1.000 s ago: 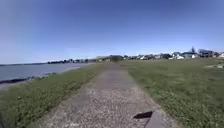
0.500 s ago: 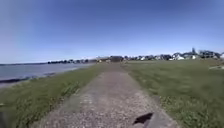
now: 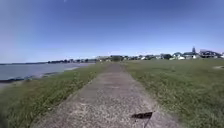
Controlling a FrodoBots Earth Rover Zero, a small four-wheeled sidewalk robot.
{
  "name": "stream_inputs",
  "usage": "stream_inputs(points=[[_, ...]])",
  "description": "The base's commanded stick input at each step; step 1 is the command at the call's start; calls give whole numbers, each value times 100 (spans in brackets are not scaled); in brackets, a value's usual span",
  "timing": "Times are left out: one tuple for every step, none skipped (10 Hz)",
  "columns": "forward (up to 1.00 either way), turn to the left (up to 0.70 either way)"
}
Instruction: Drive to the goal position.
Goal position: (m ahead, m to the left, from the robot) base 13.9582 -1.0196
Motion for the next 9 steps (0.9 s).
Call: stream_inputs(points=[[70,0],[70,0],[70,0],[70,0],[70,0],[70,0],[70,0],[70,0],[70,-1]])
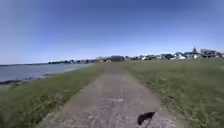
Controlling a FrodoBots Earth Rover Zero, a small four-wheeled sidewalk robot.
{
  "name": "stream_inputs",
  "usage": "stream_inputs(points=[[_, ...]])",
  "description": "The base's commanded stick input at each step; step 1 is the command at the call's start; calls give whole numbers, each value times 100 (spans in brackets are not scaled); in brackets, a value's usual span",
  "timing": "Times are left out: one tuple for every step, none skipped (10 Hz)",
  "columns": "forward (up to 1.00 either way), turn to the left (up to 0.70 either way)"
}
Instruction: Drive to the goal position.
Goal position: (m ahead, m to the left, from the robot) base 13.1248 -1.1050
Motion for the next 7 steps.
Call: stream_inputs(points=[[70,-16],[70,0],[70,0],[70,0],[70,0],[70,0],[70,0]])
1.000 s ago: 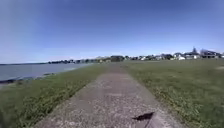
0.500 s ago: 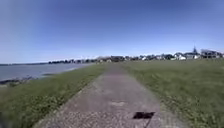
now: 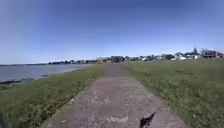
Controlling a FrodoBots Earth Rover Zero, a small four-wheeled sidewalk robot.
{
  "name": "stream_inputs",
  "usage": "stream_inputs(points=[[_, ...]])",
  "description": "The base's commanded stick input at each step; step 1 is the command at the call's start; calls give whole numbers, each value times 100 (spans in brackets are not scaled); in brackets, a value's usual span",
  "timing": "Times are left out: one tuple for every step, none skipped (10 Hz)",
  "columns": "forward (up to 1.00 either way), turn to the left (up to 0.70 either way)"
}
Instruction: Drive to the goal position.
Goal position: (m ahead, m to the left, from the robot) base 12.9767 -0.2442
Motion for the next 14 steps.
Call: stream_inputs(points=[[70,0],[70,0],[70,0],[70,0],[70,0],[70,0],[70,0],[70,-3],[70,-24],[70,-12],[70,0],[70,0],[70,0],[70,0]])
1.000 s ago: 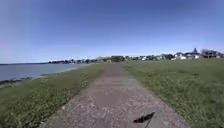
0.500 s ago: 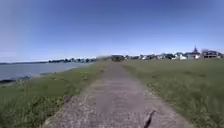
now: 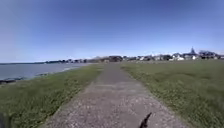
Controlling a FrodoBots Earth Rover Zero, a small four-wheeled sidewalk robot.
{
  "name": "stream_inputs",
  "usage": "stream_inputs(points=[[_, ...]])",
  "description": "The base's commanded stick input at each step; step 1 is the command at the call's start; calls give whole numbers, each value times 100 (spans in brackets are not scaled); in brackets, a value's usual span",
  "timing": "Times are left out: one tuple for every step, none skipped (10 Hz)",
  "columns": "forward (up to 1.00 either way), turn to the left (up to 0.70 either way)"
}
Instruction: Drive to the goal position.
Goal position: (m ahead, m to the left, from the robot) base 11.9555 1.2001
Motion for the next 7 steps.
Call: stream_inputs(points=[[70,0],[70,0],[70,0],[70,0],[70,0],[70,0],[70,2]])
